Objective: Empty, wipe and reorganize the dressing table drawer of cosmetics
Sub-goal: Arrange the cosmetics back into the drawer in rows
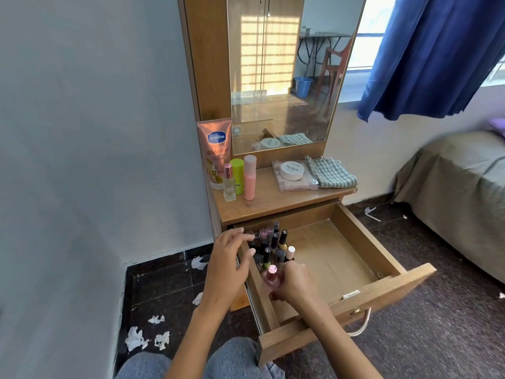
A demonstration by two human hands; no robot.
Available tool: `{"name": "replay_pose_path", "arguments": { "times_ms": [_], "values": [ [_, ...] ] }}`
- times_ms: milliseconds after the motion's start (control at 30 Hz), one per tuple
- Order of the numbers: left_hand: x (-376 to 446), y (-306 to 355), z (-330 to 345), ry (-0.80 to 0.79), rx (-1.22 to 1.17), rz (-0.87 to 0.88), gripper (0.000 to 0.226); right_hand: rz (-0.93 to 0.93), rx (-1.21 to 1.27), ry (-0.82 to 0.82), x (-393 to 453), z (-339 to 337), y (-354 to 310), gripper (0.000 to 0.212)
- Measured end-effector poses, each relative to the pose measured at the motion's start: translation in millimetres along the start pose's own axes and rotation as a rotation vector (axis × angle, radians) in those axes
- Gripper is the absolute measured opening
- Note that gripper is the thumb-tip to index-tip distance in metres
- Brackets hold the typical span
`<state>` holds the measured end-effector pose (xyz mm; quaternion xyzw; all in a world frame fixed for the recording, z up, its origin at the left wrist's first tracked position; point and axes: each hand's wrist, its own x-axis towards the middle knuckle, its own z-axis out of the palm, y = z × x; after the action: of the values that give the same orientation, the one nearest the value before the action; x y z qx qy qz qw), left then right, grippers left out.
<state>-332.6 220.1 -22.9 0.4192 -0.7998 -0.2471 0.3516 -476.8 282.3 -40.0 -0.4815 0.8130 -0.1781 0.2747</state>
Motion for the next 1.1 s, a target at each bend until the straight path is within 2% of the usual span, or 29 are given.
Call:
{"name": "replay_pose_path", "arguments": {
  "times_ms": [233, 300, 367, 400, 500, 600, 667, 800, 967, 1100],
  "values": [
    [-3, 0, 4, 0.028, 0.014, 0.006, 0.026, -0.010, 0.059, -0.006, 1, 5, -3, 0.032],
    [-2, -1, 5, 0.032, 0.017, 0.004, 0.026, -0.004, 0.026, -0.031, 1, 2, -3, 0.026],
    [-1, -1, 5, 0.041, 0.021, 0.010, 0.025, 0.023, -0.038, -0.056, -1, -4, -1, 0.009],
    [0, -2, 4, 0.052, 0.018, 0.013, 0.025, 0.041, -0.066, -0.047, -3, -8, -1, 0.014],
    [7, -4, 4, 0.095, 0.019, 0.013, 0.028, 0.004, -0.087, 0.106, -6, -17, 4, 0.024],
    [24, -5, 3, 0.174, 0.043, 0.009, 0.033, -0.080, -0.004, 0.295, -12, -20, -1, 0.019],
    [39, -6, 3, 0.240, 0.075, -0.012, 0.037, -0.117, 0.121, 0.358, -14, -21, -6, 0.015],
    [71, -6, 5, 0.334, 0.109, -0.062, 0.044, -0.151, 0.269, 0.430, -12, -22, -16, 0.012],
    [104, -9, 12, 0.381, 0.159, -0.138, 0.055, -0.170, 0.275, 0.462, -7, -23, -20, 0.008],
    [121, -17, 17, 0.363, 0.183, -0.178, 0.054, -0.179, 0.267, 0.454, -5, -24, -19, 0.005]
  ]
}}
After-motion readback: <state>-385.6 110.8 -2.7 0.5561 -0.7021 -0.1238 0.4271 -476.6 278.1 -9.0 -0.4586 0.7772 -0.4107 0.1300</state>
